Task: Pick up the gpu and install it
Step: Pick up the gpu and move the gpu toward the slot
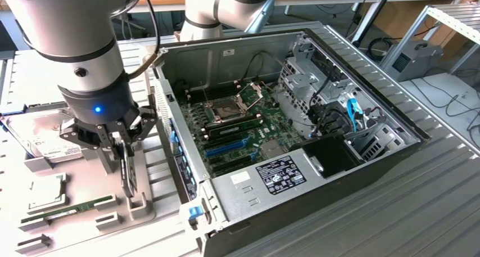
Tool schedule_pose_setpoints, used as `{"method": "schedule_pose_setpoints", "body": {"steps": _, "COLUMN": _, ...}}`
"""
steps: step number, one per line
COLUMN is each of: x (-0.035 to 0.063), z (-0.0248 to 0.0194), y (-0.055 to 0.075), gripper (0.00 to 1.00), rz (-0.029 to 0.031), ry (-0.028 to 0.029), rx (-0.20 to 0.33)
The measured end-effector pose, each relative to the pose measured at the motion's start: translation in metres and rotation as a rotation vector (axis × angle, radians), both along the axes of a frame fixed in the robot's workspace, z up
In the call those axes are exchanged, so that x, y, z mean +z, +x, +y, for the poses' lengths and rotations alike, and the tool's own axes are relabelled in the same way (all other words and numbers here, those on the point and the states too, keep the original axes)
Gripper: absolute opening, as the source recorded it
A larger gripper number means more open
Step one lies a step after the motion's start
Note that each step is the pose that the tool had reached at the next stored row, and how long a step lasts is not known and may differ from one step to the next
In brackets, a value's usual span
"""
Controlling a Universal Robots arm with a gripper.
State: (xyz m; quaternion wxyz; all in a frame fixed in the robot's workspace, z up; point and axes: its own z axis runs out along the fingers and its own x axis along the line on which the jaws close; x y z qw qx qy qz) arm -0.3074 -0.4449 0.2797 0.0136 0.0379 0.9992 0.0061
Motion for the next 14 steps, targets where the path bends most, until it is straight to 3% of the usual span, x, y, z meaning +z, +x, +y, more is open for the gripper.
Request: {"method": "schedule_pose_setpoints", "body": {"steps": 14, "x": 0.0071, "z": 0.0010, "y": 0.0000, "gripper": 0.26, "rz": 0.0001, "ry": -0.0037, "rx": 0.000}}
